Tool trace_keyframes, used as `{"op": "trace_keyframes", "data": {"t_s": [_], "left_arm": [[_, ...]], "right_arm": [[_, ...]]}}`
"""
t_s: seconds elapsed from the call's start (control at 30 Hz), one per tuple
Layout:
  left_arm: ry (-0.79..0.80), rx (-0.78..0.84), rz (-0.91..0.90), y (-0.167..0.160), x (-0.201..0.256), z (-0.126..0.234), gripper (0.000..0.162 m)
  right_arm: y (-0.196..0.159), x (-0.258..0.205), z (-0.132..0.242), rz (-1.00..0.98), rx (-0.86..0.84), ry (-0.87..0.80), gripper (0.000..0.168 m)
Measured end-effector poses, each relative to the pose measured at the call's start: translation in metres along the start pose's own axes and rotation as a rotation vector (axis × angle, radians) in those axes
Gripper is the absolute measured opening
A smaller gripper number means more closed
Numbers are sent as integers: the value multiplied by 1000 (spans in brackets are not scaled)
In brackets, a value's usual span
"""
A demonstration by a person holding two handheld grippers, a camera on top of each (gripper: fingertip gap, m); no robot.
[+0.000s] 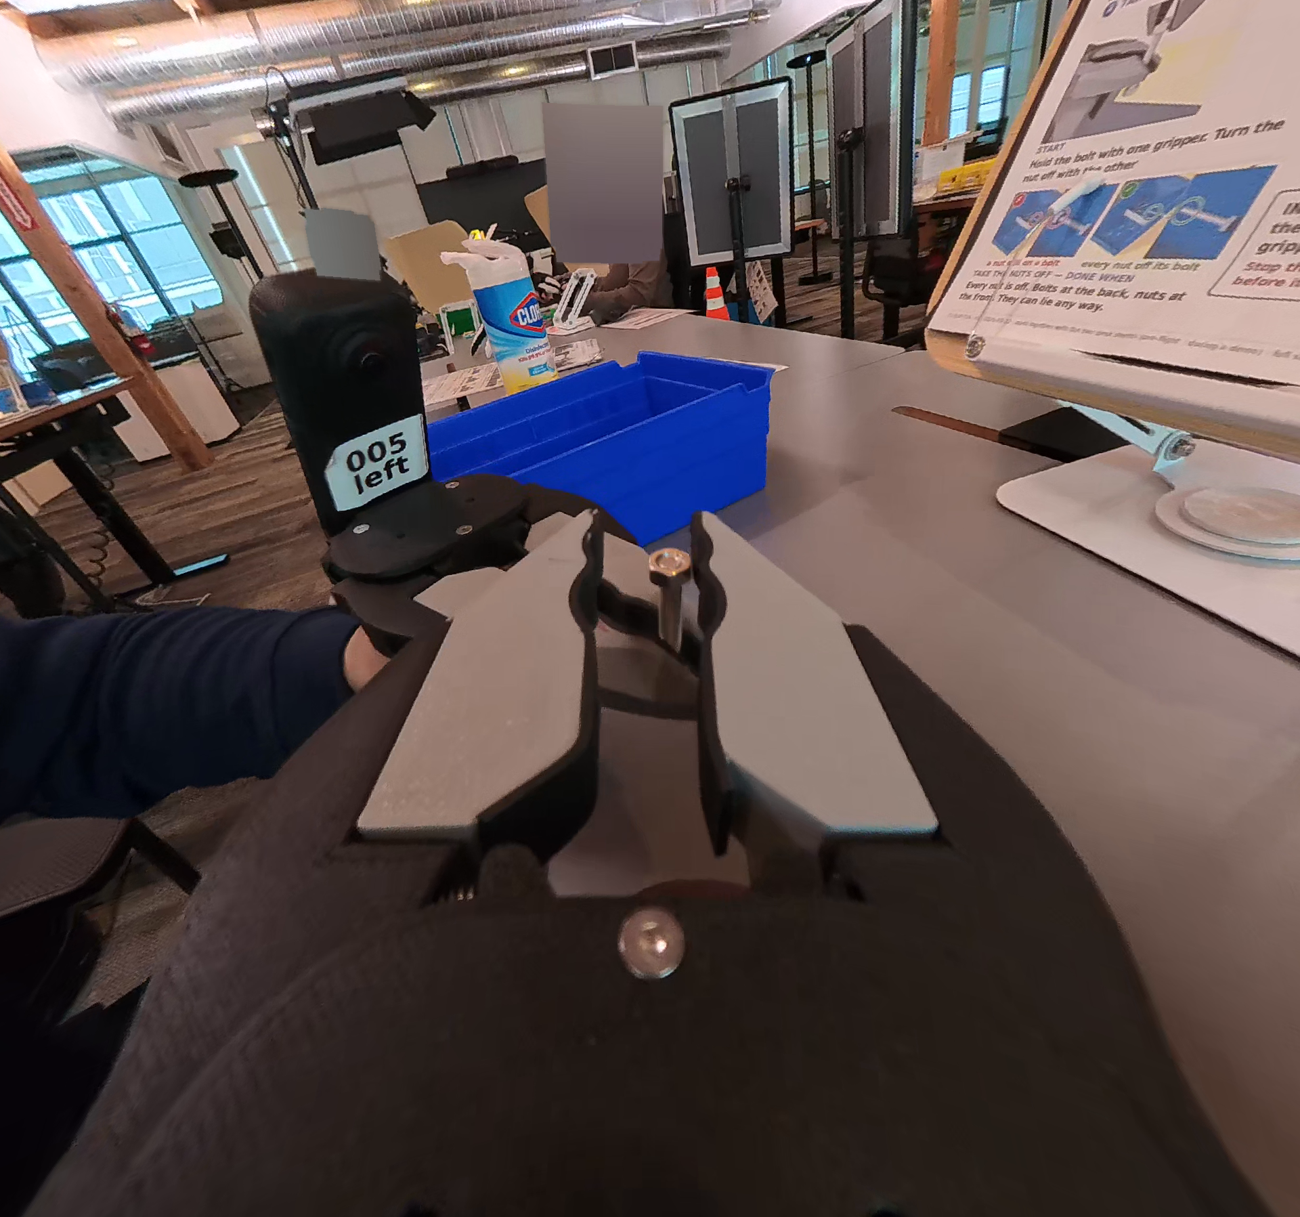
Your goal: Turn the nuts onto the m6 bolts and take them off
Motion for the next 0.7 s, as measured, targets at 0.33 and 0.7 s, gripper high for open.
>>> {"op": "trace_keyframes", "data": {"t_s": [0.33, 0.7], "left_arm": [[13, 20, 39, 2, -9, 4, 2], [48, 1, 44, 0, -15, 5, 2]], "right_arm": [[0, 1, 0, -7, -2, -2, 21], [5, 8, 8, -11, 29, -33, 20]]}}
Point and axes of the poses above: each gripper's, where its closed fingertips meet, z back along the fingers, y out of its top, x = y × z across the jaws, the point moved 7 cm from there along z, back along the fingers, and after that the axes turned 3 degrees about -z, right-handed, at the moved point
